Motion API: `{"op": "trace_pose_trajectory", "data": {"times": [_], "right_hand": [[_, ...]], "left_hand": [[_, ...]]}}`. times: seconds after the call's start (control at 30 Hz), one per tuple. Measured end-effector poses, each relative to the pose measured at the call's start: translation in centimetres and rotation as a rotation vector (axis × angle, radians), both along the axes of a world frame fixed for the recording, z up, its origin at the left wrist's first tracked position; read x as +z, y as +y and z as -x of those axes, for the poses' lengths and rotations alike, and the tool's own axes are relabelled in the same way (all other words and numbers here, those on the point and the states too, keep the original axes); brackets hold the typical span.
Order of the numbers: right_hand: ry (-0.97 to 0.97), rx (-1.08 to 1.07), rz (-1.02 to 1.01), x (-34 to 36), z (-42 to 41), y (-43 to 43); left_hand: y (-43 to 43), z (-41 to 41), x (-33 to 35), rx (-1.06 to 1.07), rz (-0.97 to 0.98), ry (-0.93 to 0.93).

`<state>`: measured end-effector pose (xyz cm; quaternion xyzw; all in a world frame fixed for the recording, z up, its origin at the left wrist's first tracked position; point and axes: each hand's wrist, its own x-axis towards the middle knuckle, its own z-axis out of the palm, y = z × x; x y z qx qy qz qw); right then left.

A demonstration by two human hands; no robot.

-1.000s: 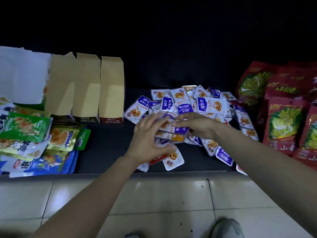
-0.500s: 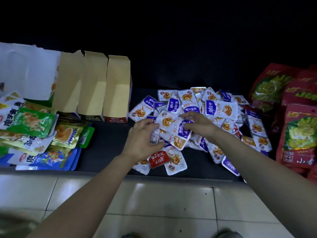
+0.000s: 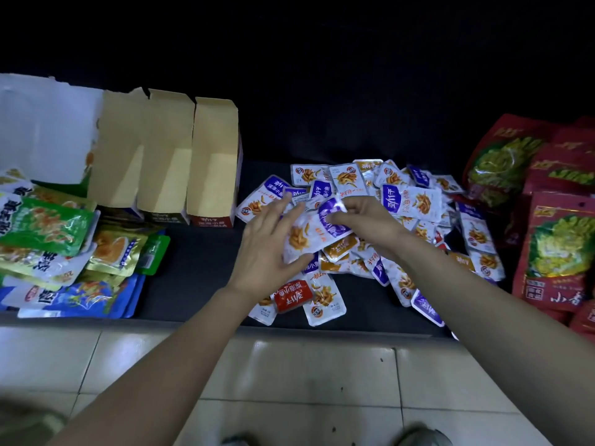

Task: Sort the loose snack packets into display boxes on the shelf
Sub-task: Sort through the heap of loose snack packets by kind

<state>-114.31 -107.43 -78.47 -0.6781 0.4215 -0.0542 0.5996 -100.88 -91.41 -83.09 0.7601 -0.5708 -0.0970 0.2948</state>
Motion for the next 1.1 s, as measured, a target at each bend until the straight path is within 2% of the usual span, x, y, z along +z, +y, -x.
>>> {"op": "trace_pose_trajectory", "data": {"times": [0.07, 0.1, 0.17, 0.2, 0.27, 0.33, 0.43, 0.5, 0.67, 0.83, 1.03, 1.1], "right_hand": [[-0.007, 0.125, 0.001, 0.5, -1.1, 0.9], [-0.02, 0.157, -0.002, 0.7, -1.6, 1.2], [-0.065, 0.143, -0.024, 0.7, -2.6, 1.5], [-0.081, 0.115, -0.015, 0.4, -3.1, 1.5], [-0.022, 0.122, 0.137, -0.8, -4.2, 1.7], [0.109, 0.294, 0.355, -2.3, -4.9, 2.5], [0.362, 0.636, 0.643, -4.1, -5.3, 4.7], [0.439, 0.69, 0.743, -4.6, -5.4, 5.3], [0.5, 0.678, 0.591, -3.4, -5.1, 4.3], [0.476, 0.619, 0.609, -3.7, -4.8, 5.2], [0.566, 0.551, 0.604, -3.4, -4.7, 4.7], [0.526, 0.516, 0.598, -3.1, -4.1, 4.4]], "left_hand": [[-0.1, 0.1, 0.4, 0.058, -0.065, 0.2], [-0.1, -0.2, 0.5, 0.105, -0.071, 0.388], [0.5, -1.0, 0.8, 0.219, -0.015, 0.75], [1.0, -1.6, 0.8, 0.286, 0.002, 0.832], [2.1, -2.7, 0.7, 0.433, 0.002, 0.831], [3.1, -3.5, 0.5, 0.56, 0.047, 0.821], [4.1, -3.9, 0.0, 0.632, 0.091, 0.881], [4.4, -3.8, -0.3, 0.63, 0.066, 0.893], [4.8, -3.7, -0.4, 0.651, 0.065, 0.973], [5.0, -3.4, -0.9, 0.668, 0.058, 0.98], [5.4, -3.5, -1.0, 0.674, 0.031, 0.981], [5.5, -3.4, -1.0, 0.66, 0.019, 0.995]]}}
